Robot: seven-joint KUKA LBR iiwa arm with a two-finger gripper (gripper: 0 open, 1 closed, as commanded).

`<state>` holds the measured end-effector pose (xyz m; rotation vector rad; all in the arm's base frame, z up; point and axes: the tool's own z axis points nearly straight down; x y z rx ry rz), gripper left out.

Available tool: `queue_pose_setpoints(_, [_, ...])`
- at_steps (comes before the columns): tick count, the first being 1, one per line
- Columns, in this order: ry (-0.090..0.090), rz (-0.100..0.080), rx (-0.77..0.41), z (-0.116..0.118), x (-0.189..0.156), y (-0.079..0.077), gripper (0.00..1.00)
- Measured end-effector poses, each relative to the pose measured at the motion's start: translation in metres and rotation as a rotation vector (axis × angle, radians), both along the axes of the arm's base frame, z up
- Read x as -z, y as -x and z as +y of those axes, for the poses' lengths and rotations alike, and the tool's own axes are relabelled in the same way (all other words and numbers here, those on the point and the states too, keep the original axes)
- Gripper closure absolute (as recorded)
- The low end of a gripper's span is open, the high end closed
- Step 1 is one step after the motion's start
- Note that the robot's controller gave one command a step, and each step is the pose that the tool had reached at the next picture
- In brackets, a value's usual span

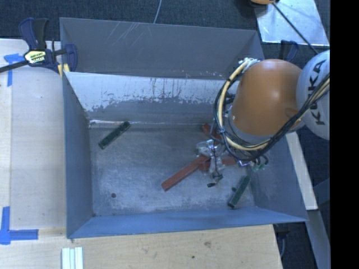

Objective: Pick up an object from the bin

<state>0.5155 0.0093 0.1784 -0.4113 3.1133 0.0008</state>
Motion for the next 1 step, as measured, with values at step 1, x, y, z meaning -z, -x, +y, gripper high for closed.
queue_pose_setpoints(1, [-0.001,0.005,-0.190,-0.0170,-0.0589,0.0218,1.00])
